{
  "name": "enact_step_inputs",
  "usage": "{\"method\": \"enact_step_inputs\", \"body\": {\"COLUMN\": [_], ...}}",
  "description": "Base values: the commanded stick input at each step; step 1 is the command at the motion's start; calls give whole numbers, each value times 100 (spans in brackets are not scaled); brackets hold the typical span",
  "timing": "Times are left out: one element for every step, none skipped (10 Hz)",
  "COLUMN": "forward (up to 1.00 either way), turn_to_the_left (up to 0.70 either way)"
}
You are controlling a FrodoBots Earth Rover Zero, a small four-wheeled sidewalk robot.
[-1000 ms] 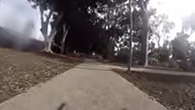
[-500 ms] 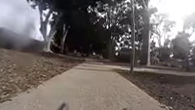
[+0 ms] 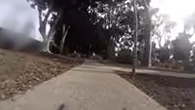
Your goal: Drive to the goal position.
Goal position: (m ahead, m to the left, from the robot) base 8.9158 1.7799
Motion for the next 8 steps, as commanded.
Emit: {"method": "enact_step_inputs", "body": {"forward": [70,70,70,70,70,70,70,70], "turn_to_the_left": [0,0,0,0,0,0,0,0]}}
